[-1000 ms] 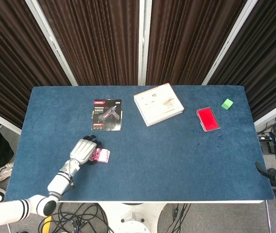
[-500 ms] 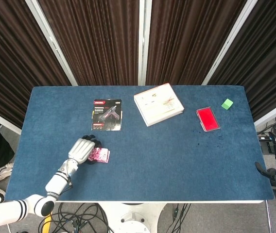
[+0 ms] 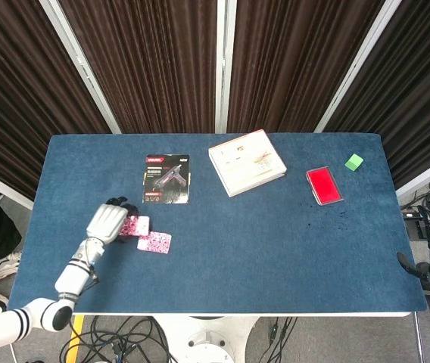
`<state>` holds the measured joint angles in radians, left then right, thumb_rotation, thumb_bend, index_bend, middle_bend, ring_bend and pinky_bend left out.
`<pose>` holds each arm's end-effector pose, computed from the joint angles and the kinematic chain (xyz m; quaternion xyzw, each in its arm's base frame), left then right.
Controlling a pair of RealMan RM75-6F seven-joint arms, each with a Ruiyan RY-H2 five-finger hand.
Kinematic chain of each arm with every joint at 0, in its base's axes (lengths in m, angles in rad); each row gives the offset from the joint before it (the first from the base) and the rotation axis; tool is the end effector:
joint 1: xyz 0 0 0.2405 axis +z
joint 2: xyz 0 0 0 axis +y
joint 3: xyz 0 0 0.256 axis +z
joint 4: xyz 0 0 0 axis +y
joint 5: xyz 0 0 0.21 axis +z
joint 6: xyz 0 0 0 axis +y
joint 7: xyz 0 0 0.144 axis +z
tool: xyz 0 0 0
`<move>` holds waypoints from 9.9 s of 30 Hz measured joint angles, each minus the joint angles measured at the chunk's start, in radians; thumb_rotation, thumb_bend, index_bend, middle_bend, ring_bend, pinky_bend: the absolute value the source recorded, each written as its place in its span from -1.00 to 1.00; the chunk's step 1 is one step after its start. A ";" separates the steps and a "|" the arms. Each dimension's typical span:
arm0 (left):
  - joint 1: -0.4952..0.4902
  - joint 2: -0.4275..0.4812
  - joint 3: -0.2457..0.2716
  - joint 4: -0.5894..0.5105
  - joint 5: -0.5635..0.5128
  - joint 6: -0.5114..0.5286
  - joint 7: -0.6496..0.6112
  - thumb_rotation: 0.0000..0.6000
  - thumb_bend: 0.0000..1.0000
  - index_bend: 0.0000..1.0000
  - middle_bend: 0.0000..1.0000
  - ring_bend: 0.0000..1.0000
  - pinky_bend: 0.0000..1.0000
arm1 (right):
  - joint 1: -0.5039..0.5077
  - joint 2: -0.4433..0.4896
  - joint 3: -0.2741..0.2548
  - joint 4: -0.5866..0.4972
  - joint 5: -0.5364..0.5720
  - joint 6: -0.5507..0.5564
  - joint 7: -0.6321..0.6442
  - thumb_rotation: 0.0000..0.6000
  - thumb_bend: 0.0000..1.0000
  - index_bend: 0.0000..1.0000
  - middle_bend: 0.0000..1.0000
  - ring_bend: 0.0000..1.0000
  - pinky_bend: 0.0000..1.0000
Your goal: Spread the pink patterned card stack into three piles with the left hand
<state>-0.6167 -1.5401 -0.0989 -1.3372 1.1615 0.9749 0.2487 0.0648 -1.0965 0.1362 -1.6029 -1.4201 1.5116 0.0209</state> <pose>-0.2293 0.3289 -0.0079 -0.7263 -0.4021 -0.3145 0.4603 -0.3193 -0.1916 0.1881 0.5431 -0.3740 0.4042 0.6339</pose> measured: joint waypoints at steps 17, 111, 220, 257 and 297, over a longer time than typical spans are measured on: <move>0.008 -0.019 -0.022 0.218 0.055 -0.058 -0.279 1.00 -0.51 -0.19 -0.13 -0.68 -0.59 | 0.004 -0.005 -0.001 0.000 0.003 -0.009 -0.008 1.00 -0.75 -0.97 -1.00 -1.00 -1.00; 0.024 -0.072 0.061 0.086 0.243 -0.030 -0.204 1.00 -0.72 -0.41 -0.46 -0.79 -0.63 | 0.011 -0.001 -0.007 -0.006 0.009 -0.027 -0.016 1.00 -0.75 -0.97 -1.00 -1.00 -1.00; 0.171 0.041 0.100 0.120 0.254 0.155 -0.338 1.00 -0.53 -0.17 -0.16 -0.74 -0.63 | 0.026 -0.002 -0.003 0.000 0.040 -0.065 -0.013 1.00 -0.75 -0.97 -1.00 -1.00 -1.00; 0.242 0.000 0.144 0.244 0.335 0.173 -0.502 1.00 -0.69 -0.48 -0.44 -0.75 -0.64 | 0.033 -0.002 -0.007 -0.002 0.047 -0.082 -0.021 1.00 -0.75 -0.97 -1.00 -1.00 -1.00; 0.295 0.117 -0.089 0.160 0.085 0.304 -0.157 1.00 -0.78 -0.62 -0.71 -0.92 -0.75 | 0.040 -0.053 -0.010 0.037 0.012 -0.051 -0.062 1.00 -0.75 -0.97 -1.00 -1.00 -1.00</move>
<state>-0.3213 -1.4233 -0.1881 -1.1771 1.2467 1.2790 0.0912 0.1050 -1.1494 0.1260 -1.5662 -1.4081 1.4602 -0.0414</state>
